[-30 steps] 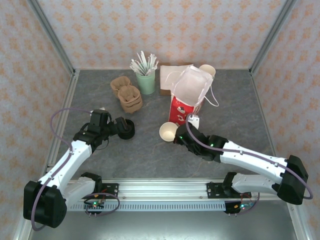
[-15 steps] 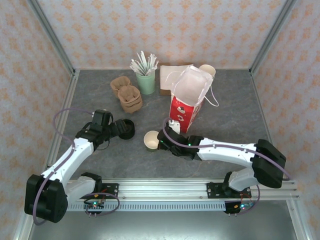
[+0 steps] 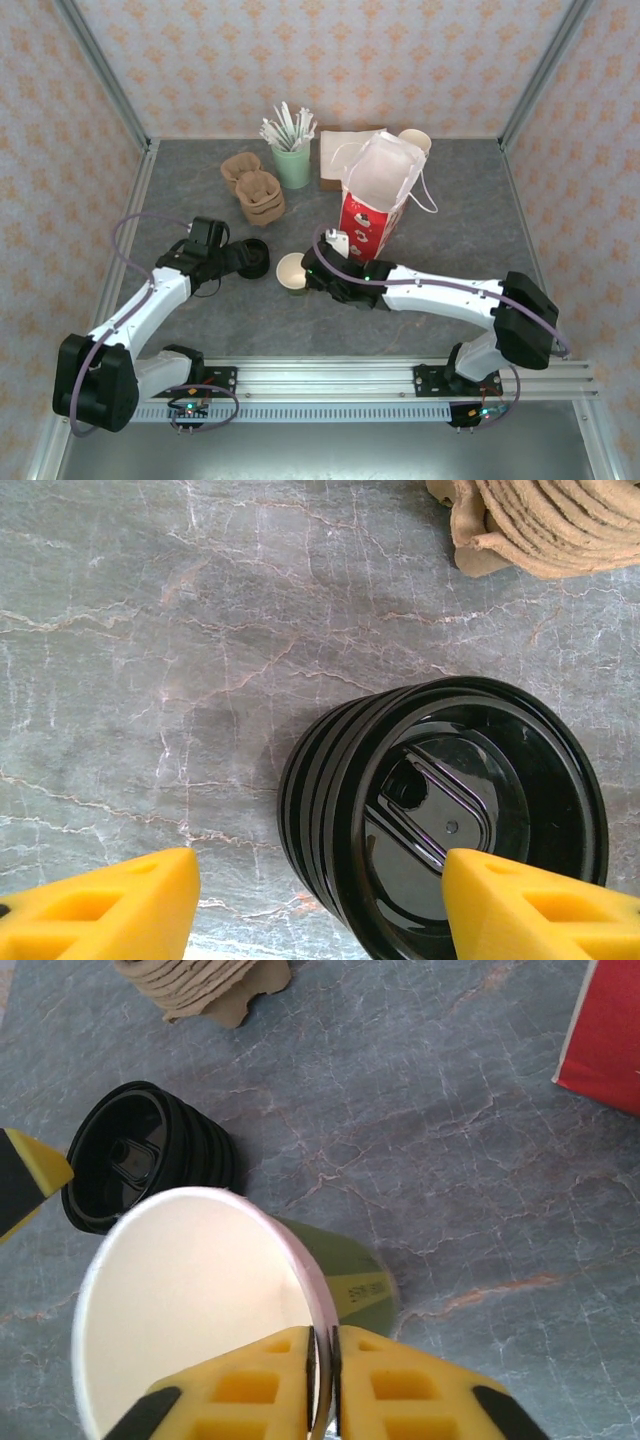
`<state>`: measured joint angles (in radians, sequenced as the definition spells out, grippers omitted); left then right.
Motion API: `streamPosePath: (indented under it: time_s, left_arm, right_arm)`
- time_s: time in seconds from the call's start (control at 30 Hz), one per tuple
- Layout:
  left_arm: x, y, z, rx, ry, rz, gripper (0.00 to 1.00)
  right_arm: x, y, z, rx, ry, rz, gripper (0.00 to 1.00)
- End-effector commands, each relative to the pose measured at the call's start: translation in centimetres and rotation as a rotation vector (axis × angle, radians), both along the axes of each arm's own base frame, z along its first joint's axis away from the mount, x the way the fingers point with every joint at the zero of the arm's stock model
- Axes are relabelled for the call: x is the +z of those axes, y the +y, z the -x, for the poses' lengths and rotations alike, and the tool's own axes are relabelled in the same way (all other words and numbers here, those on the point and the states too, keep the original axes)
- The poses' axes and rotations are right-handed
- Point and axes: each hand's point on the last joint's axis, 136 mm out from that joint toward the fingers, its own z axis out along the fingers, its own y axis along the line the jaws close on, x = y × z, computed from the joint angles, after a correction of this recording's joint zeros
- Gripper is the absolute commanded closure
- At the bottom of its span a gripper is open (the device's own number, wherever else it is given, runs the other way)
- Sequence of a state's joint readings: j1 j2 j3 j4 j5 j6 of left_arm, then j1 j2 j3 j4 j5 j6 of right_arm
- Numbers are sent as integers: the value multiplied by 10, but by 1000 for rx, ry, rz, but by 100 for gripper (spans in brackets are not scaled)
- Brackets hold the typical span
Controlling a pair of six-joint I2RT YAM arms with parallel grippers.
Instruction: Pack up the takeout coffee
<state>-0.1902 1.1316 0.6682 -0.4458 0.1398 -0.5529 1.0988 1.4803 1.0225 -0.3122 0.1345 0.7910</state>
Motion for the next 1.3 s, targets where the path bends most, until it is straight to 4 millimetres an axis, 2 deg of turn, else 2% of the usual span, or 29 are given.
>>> streamPosePath:
  time_s: [0.0, 0.2, 0.4, 0.77, 1.27]
  left_arm:
    - [4, -4, -1, -6, 11, 5, 36]
    - [-1, -6, -2, -11, 29, 11, 40]
    - [-2, -7, -5, -7, 26, 13, 45]
    - [-4, -8, -9, -13, 38, 13, 64]
    - [-3, -11, -11, -15, 33, 25, 81]
  right_arm:
    - [-3, -6, -2, -19, 5, 60, 82]
    - [-7, -9, -5, -33, 28, 78, 81]
    - [-4, -11, -8, -40, 34, 79, 76]
    - [22, -16, -17, -39, 2, 62, 71]
    - [45, -29, -23, -56, -23, 19, 70]
